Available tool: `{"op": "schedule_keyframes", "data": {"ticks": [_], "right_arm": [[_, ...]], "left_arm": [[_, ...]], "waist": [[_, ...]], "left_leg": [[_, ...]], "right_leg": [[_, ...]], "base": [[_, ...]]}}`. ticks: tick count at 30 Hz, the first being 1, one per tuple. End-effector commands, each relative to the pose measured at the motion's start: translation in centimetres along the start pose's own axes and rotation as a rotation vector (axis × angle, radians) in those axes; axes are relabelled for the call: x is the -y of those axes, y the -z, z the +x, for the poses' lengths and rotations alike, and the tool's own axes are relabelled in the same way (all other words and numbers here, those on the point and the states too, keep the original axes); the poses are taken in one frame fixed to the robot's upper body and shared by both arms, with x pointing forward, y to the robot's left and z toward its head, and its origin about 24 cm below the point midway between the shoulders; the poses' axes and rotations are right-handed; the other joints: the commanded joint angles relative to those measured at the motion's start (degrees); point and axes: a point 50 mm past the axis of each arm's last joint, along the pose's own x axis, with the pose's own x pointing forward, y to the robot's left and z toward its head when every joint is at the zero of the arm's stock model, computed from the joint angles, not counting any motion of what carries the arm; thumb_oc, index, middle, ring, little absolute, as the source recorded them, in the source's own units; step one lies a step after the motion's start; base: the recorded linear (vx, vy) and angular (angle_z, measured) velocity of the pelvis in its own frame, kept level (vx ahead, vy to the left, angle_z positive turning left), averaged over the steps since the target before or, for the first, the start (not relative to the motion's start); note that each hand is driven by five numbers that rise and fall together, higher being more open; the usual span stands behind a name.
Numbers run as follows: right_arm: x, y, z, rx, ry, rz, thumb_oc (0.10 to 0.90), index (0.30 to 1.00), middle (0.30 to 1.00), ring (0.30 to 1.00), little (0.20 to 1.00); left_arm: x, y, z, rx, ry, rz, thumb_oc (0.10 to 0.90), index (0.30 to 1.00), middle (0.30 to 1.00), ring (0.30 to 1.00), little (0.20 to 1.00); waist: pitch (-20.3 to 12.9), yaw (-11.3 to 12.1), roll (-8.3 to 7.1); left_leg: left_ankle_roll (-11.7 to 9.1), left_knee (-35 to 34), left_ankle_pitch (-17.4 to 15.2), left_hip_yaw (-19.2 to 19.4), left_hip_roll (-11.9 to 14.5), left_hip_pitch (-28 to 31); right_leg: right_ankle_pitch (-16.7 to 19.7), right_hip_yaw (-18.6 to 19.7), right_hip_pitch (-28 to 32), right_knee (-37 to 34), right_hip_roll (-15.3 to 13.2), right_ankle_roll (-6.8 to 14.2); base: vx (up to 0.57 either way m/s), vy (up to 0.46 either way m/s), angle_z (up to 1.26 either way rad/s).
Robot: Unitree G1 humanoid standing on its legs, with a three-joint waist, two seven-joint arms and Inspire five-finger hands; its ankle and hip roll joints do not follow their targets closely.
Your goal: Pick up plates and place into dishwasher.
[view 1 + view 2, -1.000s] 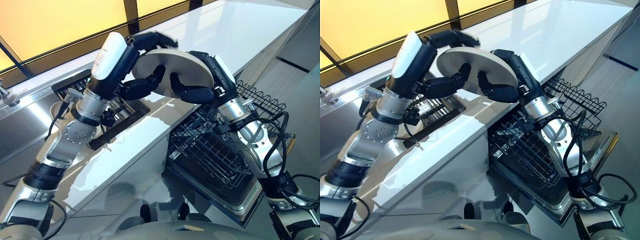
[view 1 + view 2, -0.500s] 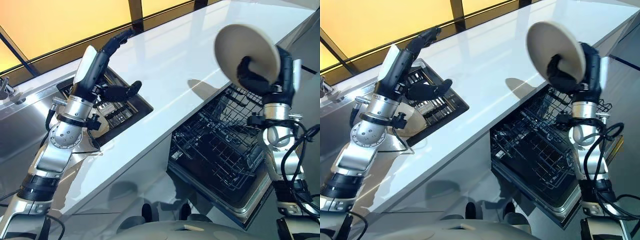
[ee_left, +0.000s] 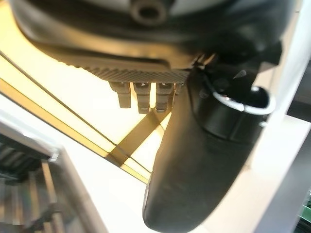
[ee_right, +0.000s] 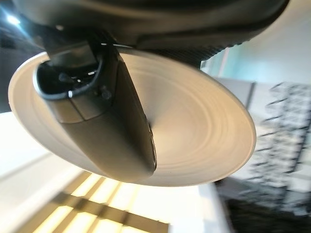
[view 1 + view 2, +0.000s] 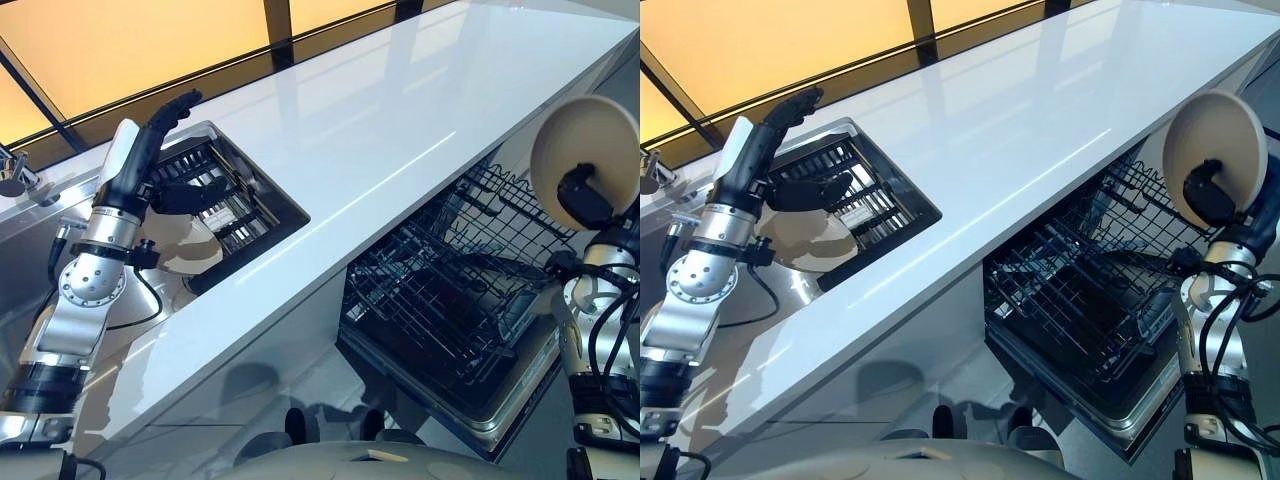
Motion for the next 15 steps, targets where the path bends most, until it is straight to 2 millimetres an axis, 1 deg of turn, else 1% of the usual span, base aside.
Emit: {"op": "schedule_keyframes", "data": {"ticks": [1, 3, 6, 10, 15], "right_arm": [[1.7, -5.2, 2.7, 0.25, 0.06, -0.05, 0.1, 0.3, 0.3, 0.3, 0.2], [2.0, -4.2, 2.7, 0.22, 0.072, -0.091, 0.1, 0.3, 0.3, 0.3, 0.2], [2.2, -3.3, 2.9, 0.183, 0.074, -0.155, 0.1, 0.3, 0.3, 0.3, 0.2], [2.5, -2.5, 3.3, 0.149, 0.062, -0.219, 0.1, 0.3, 0.3, 0.3, 0.2], [3.1, -2.3, 4.0, 0.139, 0.042, -0.37, 0.1, 0.3, 0.3, 0.3, 0.2]], "left_arm": [[-5.0, -1.8, 1.0, 0.121, -0.269, -0.029, 0.8, 0.9, 0.9, 0.9, 0.9], [-5.2, -1.6, 0.6, 0.112, -0.3, -0.043, 0.8, 0.9, 0.9, 0.9, 0.9], [-5.5, -1.3, 0.3, 0.106, -0.328, -0.042, 0.8, 0.9, 0.9, 0.9, 0.9], [-5.9, -1.5, 0.1, 0.123, -0.348, -0.027, 0.8, 0.9, 0.9, 0.9, 0.9], [-6.6, -2.1, -0.1, 0.172, -0.365, -0.012, 0.8, 0.9, 0.9, 0.9, 0.9]], "waist": [[-4.5, 1.3, 0.56], [-4.3, 1.4, 0.59], [-3.9, 1.8, 0.64], [-3.4, 2.3, 0.7], [-2.4, 3.1, 0.82]], "left_leg": [[1.1, 0.3, -8.4, 1.1, -2.5, 2.9], [1.1, 0.3, -8.3, 0.8, -2.4, 3.0], [0.9, 0.3, -8.3, 0.5, -2.3, 3.0], [0.7, 0.3, -8.1, -0.2, -2.2, 3.0], [0.2, 0.4, -7.7, -1.0, -1.9, 2.6]], "right_leg": [[-7.5, -1.8, 0.5, 5.1, 4.5, 0.1], [-7.8, -2.0, 0.5, 5.2, 4.6, -0.1], [-8.3, -2.5, 0.6, 5.7, 4.6, -0.4], [-8.9, -3.2, 0.6, 6.3, 4.6, -0.7], [-9.5, -4.5, 0.4, 7.1, 4.5, -1.1]], "base": [[0.06, -0.069, 0.03], [0.07, -0.075, 0.06], [0.06, -0.07, 0.11], [0.06, -0.065, 0.08], [0.05, -0.068, 0.17]]}}
